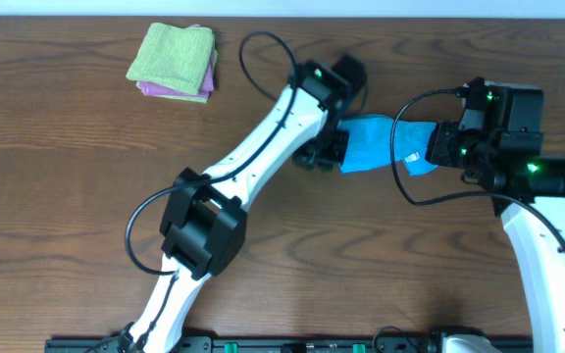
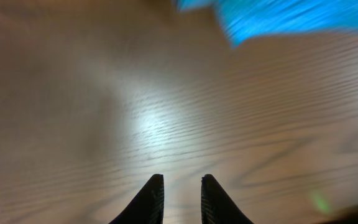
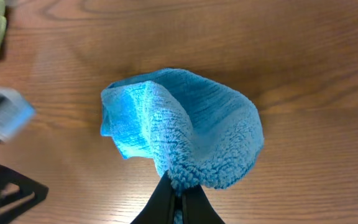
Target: Fold the cloth
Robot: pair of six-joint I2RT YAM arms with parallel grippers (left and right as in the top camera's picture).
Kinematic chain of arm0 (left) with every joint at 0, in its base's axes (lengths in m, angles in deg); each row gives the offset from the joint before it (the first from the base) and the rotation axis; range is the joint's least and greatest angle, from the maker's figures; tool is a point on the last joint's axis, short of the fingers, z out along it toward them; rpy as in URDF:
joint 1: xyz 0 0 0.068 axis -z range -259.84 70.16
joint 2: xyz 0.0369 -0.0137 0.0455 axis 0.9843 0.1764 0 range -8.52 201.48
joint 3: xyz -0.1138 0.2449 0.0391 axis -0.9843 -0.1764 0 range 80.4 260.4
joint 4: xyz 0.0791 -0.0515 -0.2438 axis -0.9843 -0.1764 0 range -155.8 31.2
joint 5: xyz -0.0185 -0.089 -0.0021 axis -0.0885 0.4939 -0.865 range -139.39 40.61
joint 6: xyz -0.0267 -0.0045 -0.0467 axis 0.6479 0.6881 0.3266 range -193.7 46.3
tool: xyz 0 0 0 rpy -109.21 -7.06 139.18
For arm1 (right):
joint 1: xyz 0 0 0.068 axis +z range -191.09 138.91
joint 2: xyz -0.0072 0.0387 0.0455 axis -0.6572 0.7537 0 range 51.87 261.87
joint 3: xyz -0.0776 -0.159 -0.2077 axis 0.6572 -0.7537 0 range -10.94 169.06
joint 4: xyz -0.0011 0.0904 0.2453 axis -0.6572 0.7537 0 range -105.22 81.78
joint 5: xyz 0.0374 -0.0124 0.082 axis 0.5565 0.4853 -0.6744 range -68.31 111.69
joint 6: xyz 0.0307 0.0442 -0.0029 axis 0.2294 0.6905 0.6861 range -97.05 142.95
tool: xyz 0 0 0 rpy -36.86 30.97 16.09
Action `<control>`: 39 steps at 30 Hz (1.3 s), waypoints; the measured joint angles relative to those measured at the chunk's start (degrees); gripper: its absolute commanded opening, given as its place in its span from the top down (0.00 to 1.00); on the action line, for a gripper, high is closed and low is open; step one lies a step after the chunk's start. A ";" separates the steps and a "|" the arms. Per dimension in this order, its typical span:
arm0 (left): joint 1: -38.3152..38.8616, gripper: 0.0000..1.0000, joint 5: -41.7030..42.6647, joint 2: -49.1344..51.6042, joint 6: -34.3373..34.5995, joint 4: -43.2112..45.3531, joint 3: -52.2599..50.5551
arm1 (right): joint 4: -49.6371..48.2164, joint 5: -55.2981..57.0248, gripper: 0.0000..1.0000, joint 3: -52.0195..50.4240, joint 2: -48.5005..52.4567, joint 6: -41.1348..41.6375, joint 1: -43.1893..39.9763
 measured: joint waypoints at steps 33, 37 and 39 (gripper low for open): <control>3.34 0.05 -15.76 -33.90 11.91 59.43 -53.16 | -0.55 2.16 0.94 0.02 0.00 -3.41 0.00; 2.43 0.05 -14.08 -28.37 15.19 66.73 -55.08 | -0.37 2.19 0.93 0.02 0.00 -3.80 0.00; 1.68 0.05 -10.60 -24.85 18.38 71.32 -55.34 | -0.46 2.40 0.93 0.02 0.00 -3.91 0.00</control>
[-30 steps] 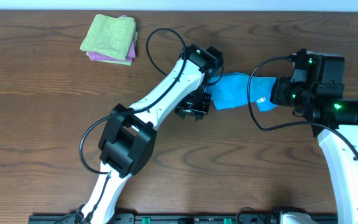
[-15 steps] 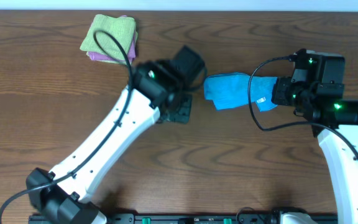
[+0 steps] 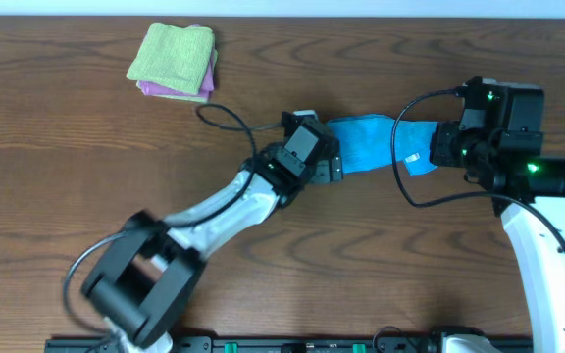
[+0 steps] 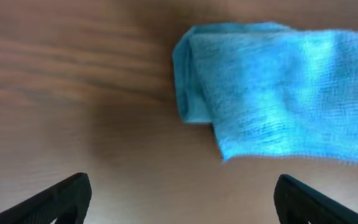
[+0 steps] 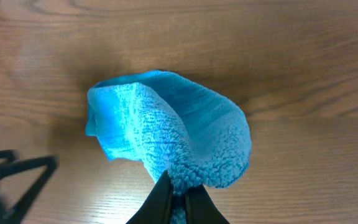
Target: Fold the cloth
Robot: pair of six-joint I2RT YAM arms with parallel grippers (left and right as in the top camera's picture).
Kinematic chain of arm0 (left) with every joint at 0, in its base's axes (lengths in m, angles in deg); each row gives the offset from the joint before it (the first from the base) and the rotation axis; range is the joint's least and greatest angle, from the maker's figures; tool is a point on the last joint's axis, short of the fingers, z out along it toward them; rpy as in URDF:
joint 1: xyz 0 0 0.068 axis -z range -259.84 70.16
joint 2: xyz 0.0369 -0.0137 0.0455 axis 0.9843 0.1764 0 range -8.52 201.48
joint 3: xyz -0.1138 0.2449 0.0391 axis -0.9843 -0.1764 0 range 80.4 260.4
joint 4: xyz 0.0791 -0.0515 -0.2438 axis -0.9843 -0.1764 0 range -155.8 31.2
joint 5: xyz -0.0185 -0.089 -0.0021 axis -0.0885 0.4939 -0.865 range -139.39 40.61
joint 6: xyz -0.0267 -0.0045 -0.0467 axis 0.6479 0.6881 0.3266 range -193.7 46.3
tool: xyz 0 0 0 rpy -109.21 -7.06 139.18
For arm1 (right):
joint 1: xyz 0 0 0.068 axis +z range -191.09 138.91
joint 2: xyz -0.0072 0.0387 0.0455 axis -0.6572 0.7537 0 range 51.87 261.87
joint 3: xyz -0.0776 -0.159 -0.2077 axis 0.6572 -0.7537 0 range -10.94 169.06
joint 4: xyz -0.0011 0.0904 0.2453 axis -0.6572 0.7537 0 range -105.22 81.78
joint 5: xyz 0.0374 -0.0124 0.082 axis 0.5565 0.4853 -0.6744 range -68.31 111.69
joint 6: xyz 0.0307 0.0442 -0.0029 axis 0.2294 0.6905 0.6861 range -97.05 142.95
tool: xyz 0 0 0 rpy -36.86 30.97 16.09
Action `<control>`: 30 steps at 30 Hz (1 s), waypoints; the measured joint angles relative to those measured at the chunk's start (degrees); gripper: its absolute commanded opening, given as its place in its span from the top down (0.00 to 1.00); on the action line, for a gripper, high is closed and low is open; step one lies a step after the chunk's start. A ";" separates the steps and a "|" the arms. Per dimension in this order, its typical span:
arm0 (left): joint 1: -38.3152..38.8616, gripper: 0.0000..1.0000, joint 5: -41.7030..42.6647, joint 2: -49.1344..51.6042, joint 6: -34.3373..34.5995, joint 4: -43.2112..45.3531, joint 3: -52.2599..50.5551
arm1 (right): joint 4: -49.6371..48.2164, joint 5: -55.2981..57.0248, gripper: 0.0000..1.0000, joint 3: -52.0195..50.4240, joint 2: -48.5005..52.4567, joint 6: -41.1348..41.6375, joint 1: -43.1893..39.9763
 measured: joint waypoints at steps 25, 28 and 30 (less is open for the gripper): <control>-0.15 0.11 15.54 11.13 27.74 20.70 -0.20 | -0.33 2.34 0.91 0.00 0.00 -1.25 0.00; 0.59 0.11 14.23 11.13 27.74 20.68 -0.20 | -0.37 2.36 0.90 0.00 0.00 -1.27 0.00; 1.22 0.11 13.00 11.13 27.74 20.68 -0.20 | -0.42 2.40 0.90 0.00 0.00 -1.25 0.00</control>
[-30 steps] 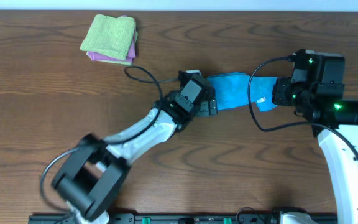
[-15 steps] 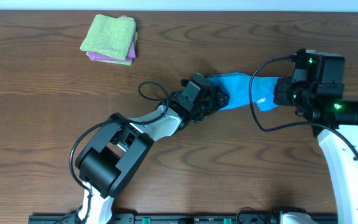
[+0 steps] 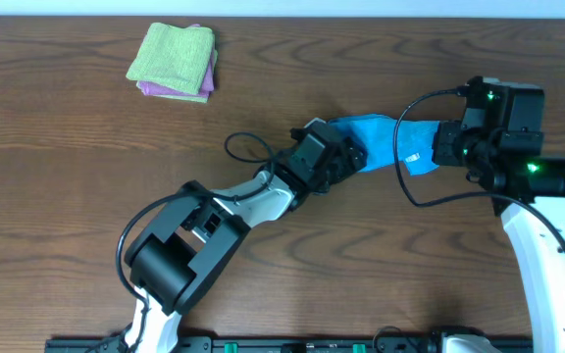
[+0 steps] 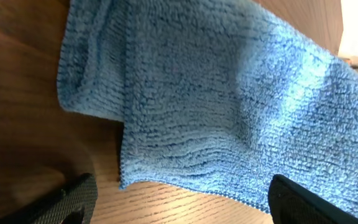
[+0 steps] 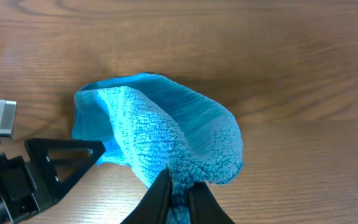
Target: Fold the cloth
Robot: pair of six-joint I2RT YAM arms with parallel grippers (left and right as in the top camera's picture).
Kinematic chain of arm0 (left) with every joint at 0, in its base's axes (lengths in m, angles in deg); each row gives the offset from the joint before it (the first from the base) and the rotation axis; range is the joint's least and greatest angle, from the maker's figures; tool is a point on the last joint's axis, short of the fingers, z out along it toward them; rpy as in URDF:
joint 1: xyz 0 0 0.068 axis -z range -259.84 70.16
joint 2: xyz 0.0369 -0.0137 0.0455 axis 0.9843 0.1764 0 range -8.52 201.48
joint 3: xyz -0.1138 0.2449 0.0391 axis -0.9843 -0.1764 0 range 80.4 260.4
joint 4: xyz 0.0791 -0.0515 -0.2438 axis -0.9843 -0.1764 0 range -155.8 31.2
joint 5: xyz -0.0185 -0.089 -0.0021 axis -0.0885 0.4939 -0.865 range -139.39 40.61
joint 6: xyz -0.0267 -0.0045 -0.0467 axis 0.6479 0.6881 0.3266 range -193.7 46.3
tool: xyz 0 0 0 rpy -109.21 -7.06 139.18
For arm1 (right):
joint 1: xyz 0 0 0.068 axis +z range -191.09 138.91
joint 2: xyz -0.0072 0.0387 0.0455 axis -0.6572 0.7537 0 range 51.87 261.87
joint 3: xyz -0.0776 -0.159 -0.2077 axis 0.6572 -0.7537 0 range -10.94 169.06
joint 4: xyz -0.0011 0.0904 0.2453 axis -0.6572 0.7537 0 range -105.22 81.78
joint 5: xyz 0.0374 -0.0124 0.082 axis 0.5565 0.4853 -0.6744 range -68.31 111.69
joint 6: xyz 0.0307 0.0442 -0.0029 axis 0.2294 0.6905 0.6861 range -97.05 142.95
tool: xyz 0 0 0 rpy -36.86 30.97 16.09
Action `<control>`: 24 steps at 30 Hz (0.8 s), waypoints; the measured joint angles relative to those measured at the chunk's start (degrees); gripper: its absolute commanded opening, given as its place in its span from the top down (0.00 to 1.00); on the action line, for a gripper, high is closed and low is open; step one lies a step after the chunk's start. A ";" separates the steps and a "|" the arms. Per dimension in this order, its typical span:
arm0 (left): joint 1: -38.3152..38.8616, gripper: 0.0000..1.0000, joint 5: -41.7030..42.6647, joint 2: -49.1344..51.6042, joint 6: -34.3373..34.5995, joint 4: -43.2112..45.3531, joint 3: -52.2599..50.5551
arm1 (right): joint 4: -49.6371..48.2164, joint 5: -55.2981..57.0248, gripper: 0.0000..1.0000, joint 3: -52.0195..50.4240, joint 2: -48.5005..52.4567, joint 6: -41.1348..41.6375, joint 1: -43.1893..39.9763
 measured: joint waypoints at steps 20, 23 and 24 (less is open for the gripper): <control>0.87 0.51 -3.45 4.24 0.85 7.50 0.17 | -0.13 0.13 0.90 0.00 0.00 -0.02 0.00; 0.87 0.84 -2.34 4.57 1.03 7.45 0.15 | -0.28 0.13 0.90 0.00 0.00 -0.02 0.00; 0.87 0.87 -2.12 4.59 1.27 7.39 0.15 | -0.39 0.13 0.90 0.00 0.00 -0.02 0.00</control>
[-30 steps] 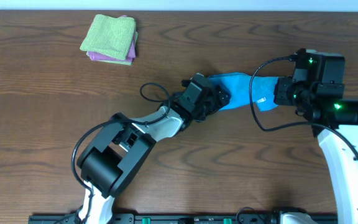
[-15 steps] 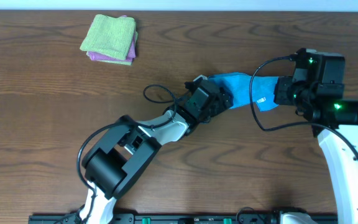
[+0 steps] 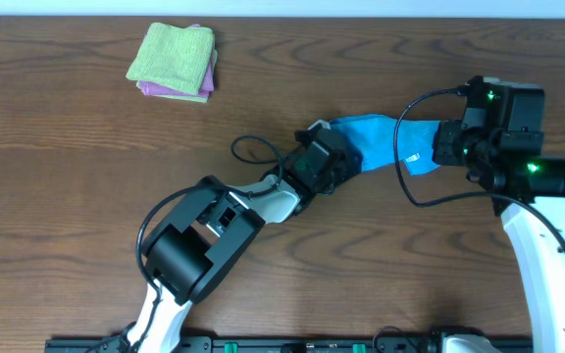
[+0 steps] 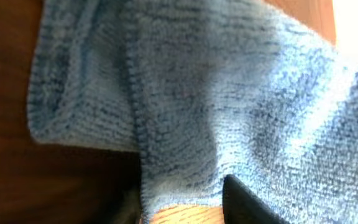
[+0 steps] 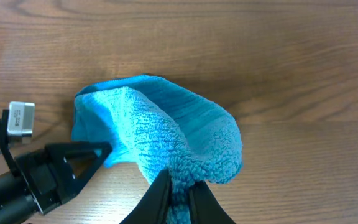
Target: Fold the cloth
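Note:
The blue cloth (image 3: pixel 371 142) lies bunched in a strip on the wooden table (image 3: pixel 86 196), right of centre. My right gripper (image 5: pixel 179 200) is shut on its right end, lifting that end into a hump (image 5: pixel 166 130). My left gripper (image 3: pixel 339 160) sits at the cloth's left end. In the left wrist view the cloth (image 4: pixel 229 93) fills the frame. Its lower left edge lies between the closed-in jaws of my left gripper (image 4: pixel 182 202); a sliver of wood shows below that edge. The left gripper (image 5: pixel 61 171) also shows in the right wrist view, pointing at the cloth.
A folded green cloth on a purple one (image 3: pixel 173 61) lies at the far left. The left arm (image 3: pixel 204 245) stretches across the table's middle. A black cable (image 3: pixel 405 147) loops over the blue cloth by the right arm (image 3: pixel 538 235).
My left gripper has pushed further onto the cloth's left edge. Its jaws, then wide apart, have closed in around that edge. The right gripper holds the other end as before.
At first my left gripper was shut over bare wood beside the cloth, while the right held the cloth's end. Then the left stood wide open facing the cloth's left end, then closer to it. Now it is closed on that edge.

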Robot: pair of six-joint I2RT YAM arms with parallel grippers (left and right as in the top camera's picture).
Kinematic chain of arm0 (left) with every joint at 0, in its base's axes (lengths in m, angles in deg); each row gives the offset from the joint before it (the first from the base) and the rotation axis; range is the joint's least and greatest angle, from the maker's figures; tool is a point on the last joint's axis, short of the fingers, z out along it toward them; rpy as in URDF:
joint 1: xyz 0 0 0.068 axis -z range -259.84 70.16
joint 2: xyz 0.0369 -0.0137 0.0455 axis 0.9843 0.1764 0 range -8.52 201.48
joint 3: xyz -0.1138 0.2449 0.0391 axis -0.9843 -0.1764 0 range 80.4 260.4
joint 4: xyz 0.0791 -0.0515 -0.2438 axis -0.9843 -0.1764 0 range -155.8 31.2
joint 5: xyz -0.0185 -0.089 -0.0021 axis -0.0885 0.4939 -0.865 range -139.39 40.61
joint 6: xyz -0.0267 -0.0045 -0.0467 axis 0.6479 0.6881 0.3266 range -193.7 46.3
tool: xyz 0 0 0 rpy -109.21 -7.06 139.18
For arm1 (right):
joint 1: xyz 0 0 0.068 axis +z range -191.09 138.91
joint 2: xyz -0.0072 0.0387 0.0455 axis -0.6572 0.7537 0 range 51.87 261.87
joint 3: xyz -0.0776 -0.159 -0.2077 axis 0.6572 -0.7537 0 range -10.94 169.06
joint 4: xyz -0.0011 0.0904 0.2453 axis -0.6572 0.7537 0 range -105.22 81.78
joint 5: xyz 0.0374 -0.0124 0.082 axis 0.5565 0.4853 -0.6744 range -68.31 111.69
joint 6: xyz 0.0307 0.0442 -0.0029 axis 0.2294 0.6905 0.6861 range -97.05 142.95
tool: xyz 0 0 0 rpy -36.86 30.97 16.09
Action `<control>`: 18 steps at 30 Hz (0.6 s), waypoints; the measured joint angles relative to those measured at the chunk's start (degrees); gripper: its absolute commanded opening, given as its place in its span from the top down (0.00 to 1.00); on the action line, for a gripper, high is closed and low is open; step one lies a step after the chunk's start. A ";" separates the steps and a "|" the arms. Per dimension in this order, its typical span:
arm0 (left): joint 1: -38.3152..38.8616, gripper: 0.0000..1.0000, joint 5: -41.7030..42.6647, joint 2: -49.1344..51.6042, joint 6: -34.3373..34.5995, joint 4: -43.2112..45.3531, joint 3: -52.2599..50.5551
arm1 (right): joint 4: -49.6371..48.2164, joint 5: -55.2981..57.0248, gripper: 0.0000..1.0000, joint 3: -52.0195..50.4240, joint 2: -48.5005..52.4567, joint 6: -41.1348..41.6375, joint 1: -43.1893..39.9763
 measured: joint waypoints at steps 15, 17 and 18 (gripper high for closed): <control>-0.22 0.94 2.40 0.02 -0.42 0.35 0.00 | -0.46 0.00 0.91 0.00 0.00 0.00 0.00; -1.03 0.94 4.70 0.02 -0.46 1.97 -0.02 | -0.50 -0.02 0.91 0.00 0.00 0.00 0.00; -1.77 0.94 6.43 0.02 -0.44 2.86 -0.02 | -0.57 -0.02 0.91 0.00 0.00 0.02 0.00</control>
